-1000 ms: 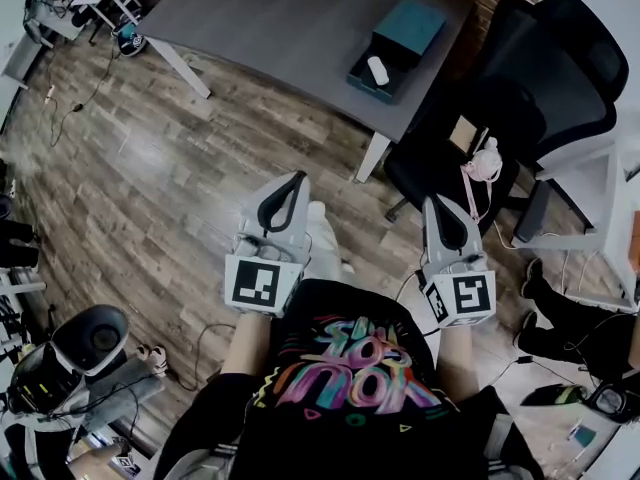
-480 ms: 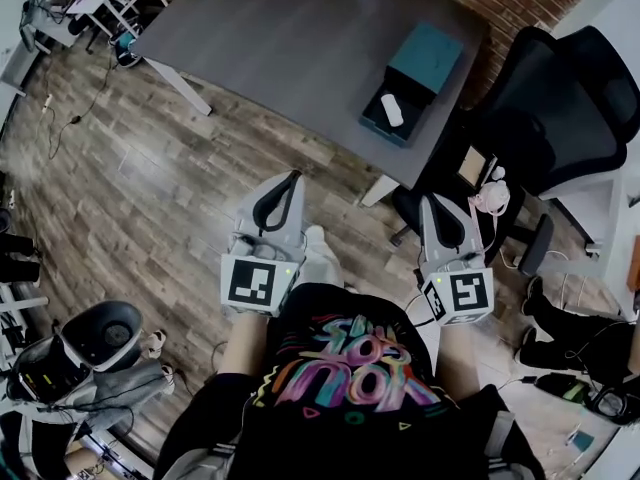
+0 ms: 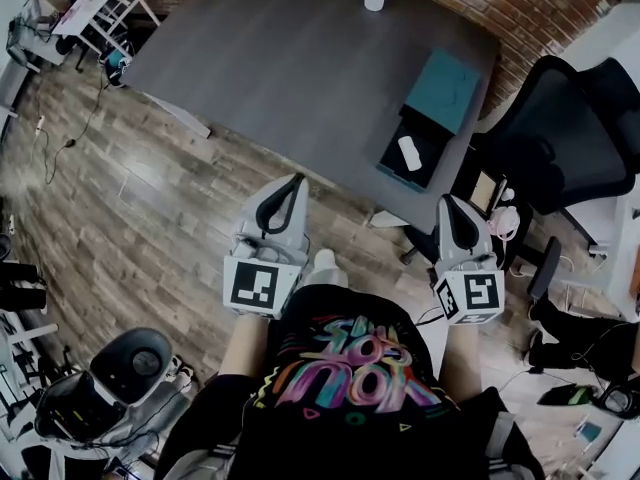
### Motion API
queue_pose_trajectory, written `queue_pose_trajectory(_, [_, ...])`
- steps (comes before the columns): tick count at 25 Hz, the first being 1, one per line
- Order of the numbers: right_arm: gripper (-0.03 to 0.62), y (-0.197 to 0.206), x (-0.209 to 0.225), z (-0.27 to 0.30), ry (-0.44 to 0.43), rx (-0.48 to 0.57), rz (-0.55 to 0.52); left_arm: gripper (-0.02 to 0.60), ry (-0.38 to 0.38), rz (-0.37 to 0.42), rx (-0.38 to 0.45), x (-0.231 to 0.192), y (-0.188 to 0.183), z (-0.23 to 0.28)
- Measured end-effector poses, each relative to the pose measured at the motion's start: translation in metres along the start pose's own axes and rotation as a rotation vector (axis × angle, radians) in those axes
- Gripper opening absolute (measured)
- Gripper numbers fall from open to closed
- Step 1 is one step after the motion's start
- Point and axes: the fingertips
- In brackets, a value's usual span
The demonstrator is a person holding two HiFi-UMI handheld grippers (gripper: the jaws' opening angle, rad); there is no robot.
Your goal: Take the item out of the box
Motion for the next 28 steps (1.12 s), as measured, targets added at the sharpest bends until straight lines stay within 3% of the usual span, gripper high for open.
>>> queue_pose_trajectory(8, [0.0,-0.003,0.012,0.039,0.102,-0.046,0.024,-0.001,0.087,-0.029,-0.044,-0.034,0.012,0.038])
queue_pose_trajectory(18, [0.0,0.016,0.031,0.061,0.144,-0.119,0.018,-0.002,0.159,-0.049,-0.109,-0.03,0.038,0.078])
queue_pose_trajectory(28, [0.0,0.001,0.081,0.108,0.171,-0.099,0.013,-0.001,0.188,-0.024,-0.083,-0.038,0.015,0.153])
Point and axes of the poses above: the fingertips, and each gripper's own axes: z forward along the fingers, x to its right, y out of its underside
